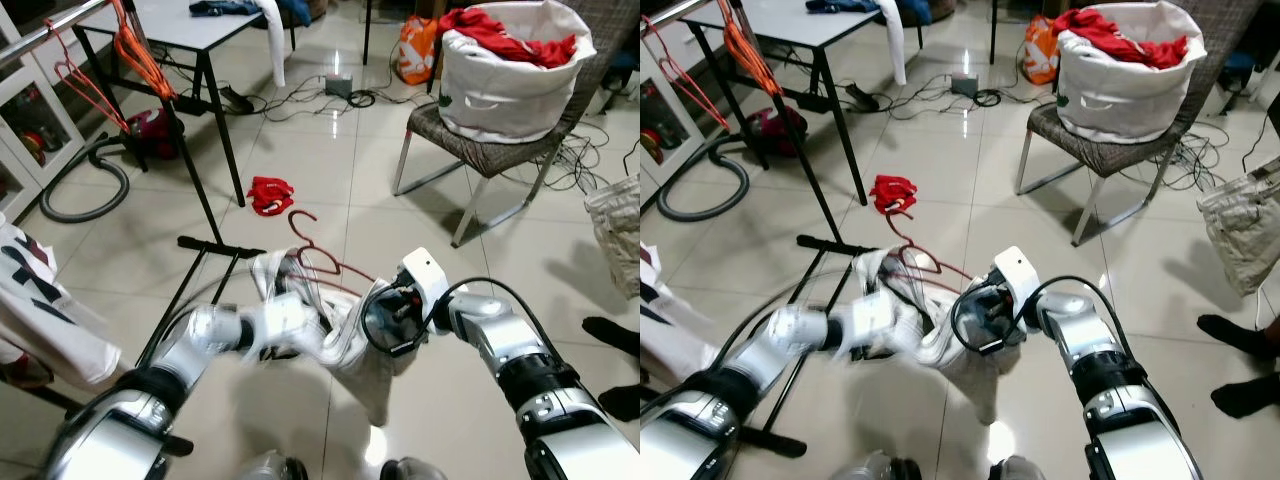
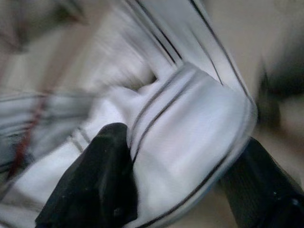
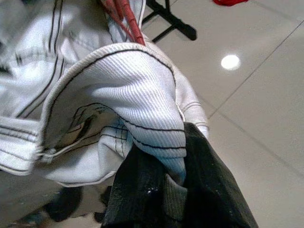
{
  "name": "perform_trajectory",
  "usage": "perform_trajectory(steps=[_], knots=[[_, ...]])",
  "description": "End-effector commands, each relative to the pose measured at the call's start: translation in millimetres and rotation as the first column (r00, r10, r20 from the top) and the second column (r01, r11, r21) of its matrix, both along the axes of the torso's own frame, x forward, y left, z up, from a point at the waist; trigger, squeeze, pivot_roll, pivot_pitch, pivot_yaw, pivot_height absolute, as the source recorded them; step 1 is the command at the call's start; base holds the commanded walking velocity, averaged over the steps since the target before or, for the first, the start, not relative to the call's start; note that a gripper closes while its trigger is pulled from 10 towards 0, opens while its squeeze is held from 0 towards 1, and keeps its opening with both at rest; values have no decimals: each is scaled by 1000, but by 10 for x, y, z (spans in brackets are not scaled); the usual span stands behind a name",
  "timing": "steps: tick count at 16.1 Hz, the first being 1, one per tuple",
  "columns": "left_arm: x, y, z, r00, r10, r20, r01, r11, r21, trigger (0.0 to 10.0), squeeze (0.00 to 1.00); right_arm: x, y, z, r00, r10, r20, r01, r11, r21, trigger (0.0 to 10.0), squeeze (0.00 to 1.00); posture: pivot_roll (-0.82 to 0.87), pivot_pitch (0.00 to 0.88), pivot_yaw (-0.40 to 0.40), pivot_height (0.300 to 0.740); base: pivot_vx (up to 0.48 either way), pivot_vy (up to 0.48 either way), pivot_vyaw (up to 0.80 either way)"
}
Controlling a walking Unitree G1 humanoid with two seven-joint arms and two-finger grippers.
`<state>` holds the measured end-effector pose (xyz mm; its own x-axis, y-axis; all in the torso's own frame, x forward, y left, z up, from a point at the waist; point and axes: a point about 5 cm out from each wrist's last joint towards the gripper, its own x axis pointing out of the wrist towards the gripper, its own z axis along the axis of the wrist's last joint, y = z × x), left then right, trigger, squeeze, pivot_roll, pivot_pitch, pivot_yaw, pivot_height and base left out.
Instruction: Hang hanger
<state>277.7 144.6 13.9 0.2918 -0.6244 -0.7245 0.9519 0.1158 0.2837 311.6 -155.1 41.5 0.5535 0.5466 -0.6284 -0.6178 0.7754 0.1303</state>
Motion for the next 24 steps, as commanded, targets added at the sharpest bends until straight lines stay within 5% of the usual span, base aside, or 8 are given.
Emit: perform_trajectory(steps=[1,3,4,7,11,16,21,24], knots=[[-93,4,-78,996,-94,14,92,992,84,10000,0,73,51,158,999,-9,43,4,996,94,10000,0,-169,0,76,740,0,0,0],[-29,-114,-14,999,40,28,-38,997,-74,10000,0,95,44,203,999,-28,40,22,991,129,10000,0,-174,0,78,740,0,0,0],[108,-179,144,978,206,-28,-205,935,-291,10000,0,93,40,208,999,-29,40,24,991,131,10000,0,-178,0,78,740,0,0,0],[350,-124,486,930,352,-104,-350,766,-540,10000,0,79,20,206,999,-29,36,24,991,128,10000,0,-174,0,75,740,0,0,0],[747,37,1143,788,504,-353,-521,243,-818,10000,0,52,30,172,999,-21,28,17,993,113,10000,0,-162,0,74,740,0,0,0],[619,219,782,704,615,-355,-633,318,-706,10000,0,37,25,146,999,0,34,-3,996,86,10000,0,-168,0,72,740,0,0,0],[286,618,176,494,778,-389,-822,272,-500,10000,0,46,5,148,999,-17,44,13,997,79,10000,0,-163,0,73,740,0,0,0],[62,562,-157,302,819,-487,-912,98,-399,10000,0,89,-8,123,990,-91,108,88,995,40,10000,0,-165,0,75,740,0,0,0]])
